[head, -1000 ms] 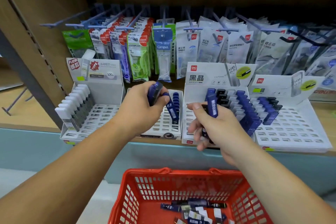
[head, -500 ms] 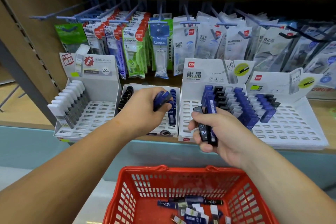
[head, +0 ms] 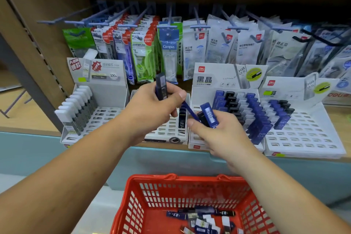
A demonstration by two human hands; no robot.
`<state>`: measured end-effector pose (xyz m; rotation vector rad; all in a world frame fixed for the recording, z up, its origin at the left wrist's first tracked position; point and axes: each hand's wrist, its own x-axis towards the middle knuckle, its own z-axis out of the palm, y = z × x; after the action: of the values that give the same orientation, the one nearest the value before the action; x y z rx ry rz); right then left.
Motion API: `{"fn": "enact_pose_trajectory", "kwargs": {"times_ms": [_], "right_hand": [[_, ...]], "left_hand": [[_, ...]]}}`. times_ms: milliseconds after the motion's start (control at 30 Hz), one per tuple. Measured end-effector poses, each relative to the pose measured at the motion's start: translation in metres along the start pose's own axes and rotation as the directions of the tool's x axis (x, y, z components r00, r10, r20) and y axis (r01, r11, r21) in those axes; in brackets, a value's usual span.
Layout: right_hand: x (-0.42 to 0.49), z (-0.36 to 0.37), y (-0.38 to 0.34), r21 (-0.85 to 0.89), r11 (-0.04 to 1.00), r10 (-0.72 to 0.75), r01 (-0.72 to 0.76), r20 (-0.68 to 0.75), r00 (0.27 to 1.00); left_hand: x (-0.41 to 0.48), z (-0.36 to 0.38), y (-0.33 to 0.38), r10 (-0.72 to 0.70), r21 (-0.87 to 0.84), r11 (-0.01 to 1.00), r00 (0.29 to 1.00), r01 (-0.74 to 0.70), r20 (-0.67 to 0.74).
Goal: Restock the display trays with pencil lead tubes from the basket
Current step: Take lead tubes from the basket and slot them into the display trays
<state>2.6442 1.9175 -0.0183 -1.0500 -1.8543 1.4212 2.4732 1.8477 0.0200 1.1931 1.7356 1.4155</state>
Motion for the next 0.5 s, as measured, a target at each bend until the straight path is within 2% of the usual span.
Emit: {"fn": "enact_pose_trajectory", "kwargs": {"times_ms": [67, 133, 267, 433, 500], "right_hand": [[-0.002, 0.001, -0.004, 0.189, 0.969, 0.135, -0.157, 0.125, 0.983], [-0.005, 0.001, -0.004, 0.213, 0.954, 0.174, -0.212, 0.183, 0.968], [-0.003, -0.002, -0.003, 0.278, 0.928, 0.224, -0.248, 0.115, 0.968], [-0.001, -0.005, -0.001, 0.373, 0.883, 0.252, -0.283, 0.131, 0.959], [0.000, -0.004, 0.001, 0.375, 0.883, 0.253, -0.281, 0.122, 0.960]], "left_hand": [[-0.002, -0.002, 0.001, -0.028, -0.072, 0.997, 0.999, 0.030, 0.036], [-0.001, -0.004, -0.001, -0.001, -0.055, 0.998, 1.000, 0.002, 0.025], [0.006, -0.005, -0.016, 0.107, 0.195, 0.976, 0.994, -0.098, -0.036], [0.011, -0.003, -0.030, 0.153, 0.413, 0.898, 0.988, -0.153, 0.034], [0.012, -0.003, -0.033, 0.161, 0.437, 0.883, 0.985, -0.171, 0.061]]}}
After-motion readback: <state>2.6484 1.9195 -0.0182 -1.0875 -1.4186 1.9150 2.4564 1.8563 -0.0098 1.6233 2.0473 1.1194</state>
